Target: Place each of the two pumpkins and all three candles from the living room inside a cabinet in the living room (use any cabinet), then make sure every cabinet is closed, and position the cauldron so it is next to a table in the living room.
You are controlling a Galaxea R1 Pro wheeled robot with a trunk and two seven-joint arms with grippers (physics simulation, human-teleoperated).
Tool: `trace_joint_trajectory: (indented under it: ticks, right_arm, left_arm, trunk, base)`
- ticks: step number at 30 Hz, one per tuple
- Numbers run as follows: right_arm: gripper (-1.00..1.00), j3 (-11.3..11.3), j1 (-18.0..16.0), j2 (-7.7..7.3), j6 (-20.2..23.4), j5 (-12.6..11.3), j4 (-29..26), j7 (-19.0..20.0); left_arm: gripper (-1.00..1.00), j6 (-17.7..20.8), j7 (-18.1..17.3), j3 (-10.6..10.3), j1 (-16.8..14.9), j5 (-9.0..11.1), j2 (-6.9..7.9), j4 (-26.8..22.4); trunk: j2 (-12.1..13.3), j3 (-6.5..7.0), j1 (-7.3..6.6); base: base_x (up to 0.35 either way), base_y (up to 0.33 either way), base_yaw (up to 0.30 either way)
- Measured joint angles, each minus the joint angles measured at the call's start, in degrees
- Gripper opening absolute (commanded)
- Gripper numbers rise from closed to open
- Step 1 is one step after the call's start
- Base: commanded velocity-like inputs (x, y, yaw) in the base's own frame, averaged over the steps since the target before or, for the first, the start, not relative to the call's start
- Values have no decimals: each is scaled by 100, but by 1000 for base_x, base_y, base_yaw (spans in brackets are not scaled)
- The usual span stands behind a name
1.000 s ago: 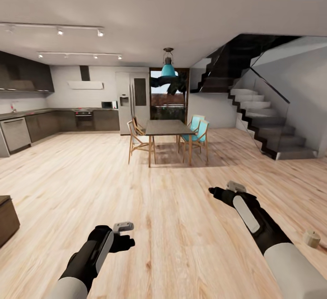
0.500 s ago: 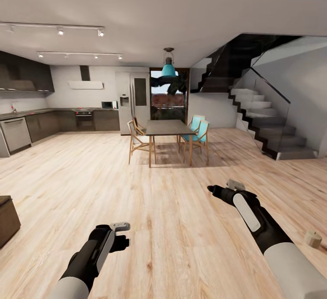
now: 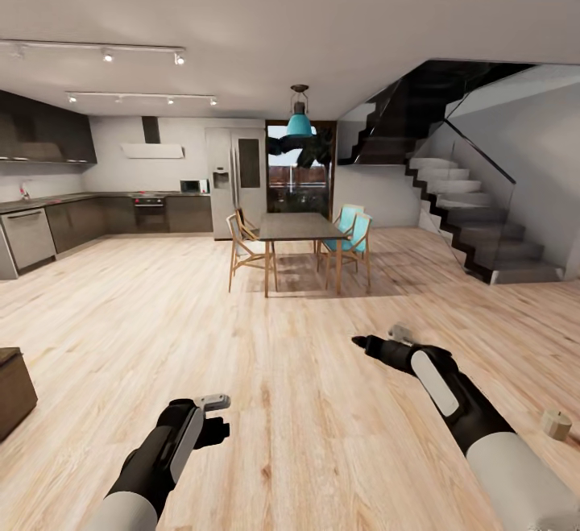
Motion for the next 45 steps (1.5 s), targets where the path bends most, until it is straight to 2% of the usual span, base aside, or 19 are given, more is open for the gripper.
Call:
trace_joint_trajectory:
  ticks: [4, 6, 8, 10, 14, 31, 43, 45]
  right_arm:
    - [100, 187, -1, -5, 314, 29, 969, 1577]
    - [100, 218, -6, -16, 385, 52, 1303, 2024]
    - [100, 233, -8, -22, 521, 63, 1440, 2209]
    - [100, 263, -11, -25, 749, 127, 1507, 2292]
    - [100, 298, -16, -23, 880, 288, 1531, 2357]
    - [100, 276, -17, 8, 897, 252, 1456, 2427]
    - [100, 262, -18, 9, 882, 245, 1459, 2436]
    - [100, 261, -18, 9, 880, 246, 1463, 2436]
  left_arm:
    - [100, -2, -40, 0, 0, 0, 2, -1]
    - [100, -5, -48, 0, 0, 0, 3, 0]
    - [100, -6, -54, 0, 0, 2, 4, -6]
    - [100, -7, -60, 0, 0, 7, 5, -6]
    - [100, -7, -62, -3, 0, 8, 8, -1]
    - [100, -16, -80, -8, 0, 22, 31, 60]
    - [100, -14, -73, -3, 0, 27, 47, 60]
    - [100, -11, -72, -1, 0, 26, 53, 58]
  trunk:
    - [0, 0, 0]
    - [0, 0, 0]
    - [0, 0, 0]
    - [-79, -35, 43]
    - [-239, -107, 131]
    - [-921, -412, 505]
    - [-923, -413, 505]
    - [-1002, -448, 549]
  base:
    - [0, 0, 0]
    - [0, 0, 0]
    - [0, 0, 0]
    - [0, 0, 0]
    - [0, 0, 0]
    - [0, 0, 0]
    - [0, 0, 0]
    - [0, 0, 0]
